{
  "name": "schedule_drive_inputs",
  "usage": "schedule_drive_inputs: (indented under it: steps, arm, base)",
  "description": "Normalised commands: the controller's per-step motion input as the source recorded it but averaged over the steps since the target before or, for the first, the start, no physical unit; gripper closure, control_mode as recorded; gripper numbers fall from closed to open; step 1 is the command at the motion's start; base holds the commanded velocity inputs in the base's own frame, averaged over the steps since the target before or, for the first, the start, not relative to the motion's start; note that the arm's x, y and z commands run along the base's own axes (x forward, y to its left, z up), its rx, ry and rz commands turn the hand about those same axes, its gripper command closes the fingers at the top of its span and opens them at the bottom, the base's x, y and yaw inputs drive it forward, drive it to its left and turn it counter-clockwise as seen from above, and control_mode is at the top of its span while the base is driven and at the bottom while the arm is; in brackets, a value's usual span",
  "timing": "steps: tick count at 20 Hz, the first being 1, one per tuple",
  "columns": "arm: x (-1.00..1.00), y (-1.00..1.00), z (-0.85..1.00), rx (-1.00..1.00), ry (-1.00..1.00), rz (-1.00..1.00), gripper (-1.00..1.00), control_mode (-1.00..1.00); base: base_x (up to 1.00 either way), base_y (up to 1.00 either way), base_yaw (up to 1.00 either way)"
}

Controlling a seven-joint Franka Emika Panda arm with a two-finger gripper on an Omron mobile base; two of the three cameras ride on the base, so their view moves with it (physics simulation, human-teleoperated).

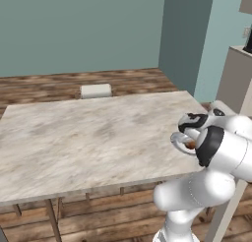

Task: Pick the avocado and bread from the counter and place them on the plate. Then pick the jam from the cabinet and place it next to the plate. Lastly close the cabinet door.

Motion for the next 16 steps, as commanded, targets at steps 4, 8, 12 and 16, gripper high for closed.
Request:
schedule_drive_inputs:
  steps: [4, 8, 12, 16]
  arm:
    - [-0.41, 0.00, 0.00, 0.00, -0.02, 0.00, -1.00, -1.00]
    - [-0.49, -0.01, 0.01, 0.00, -0.07, 0.00, -1.00, -1.00]
    - [-0.21, 0.00, 0.08, 0.00, -0.17, 0.01, -1.00, -1.00]
    - [-0.14, 0.00, 0.21, 0.00, -0.22, 0.01, -1.00, -1.00]
  base:
    - [0.00, 0.00, 0.00]
    - [0.00, 0.00, 0.00]
    - [0.00, 0.00, 0.00]
    - [0.00, 0.00, 0.00]
